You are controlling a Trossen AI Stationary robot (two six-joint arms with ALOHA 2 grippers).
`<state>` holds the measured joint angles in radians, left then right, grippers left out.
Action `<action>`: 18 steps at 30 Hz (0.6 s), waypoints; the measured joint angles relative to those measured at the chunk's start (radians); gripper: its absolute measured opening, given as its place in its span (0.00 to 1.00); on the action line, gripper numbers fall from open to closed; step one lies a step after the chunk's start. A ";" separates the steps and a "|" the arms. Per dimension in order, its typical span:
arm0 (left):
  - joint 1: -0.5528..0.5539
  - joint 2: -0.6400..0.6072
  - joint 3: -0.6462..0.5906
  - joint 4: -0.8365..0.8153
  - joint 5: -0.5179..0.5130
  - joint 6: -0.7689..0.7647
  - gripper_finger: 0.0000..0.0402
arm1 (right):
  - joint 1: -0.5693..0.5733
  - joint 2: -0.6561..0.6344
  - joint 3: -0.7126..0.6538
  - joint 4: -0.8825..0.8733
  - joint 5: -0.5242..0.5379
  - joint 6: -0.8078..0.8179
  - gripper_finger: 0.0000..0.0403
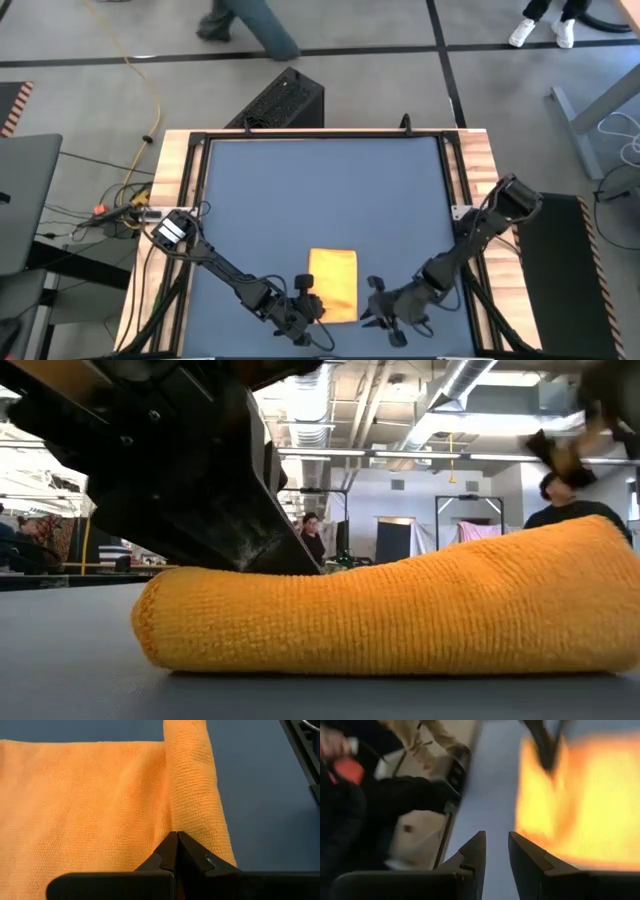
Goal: Roll towel into tight, uniform cylinder
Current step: Roll the orange microfiber towel
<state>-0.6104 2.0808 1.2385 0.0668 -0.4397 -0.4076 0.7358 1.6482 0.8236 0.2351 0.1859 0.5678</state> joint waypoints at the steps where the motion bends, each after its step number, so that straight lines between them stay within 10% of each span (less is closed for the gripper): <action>1: 0.004 0.000 0.000 0.001 0.008 0.000 0.00 | 0.019 0.006 0.022 0.002 0.039 -0.090 0.28; 8: 0.020 0.000 0.000 0.026 0.035 0.014 0.00 | 0.082 0.143 0.161 -0.001 0.234 -0.447 0.28; 18: 0.020 0.000 0.000 0.037 0.063 0.015 0.00 | 0.059 0.223 0.295 -0.261 0.282 -0.436 0.37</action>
<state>-0.5900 2.0808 1.2385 0.1040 -0.3771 -0.3927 0.7950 1.8709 1.1190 -0.0261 0.4675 0.1322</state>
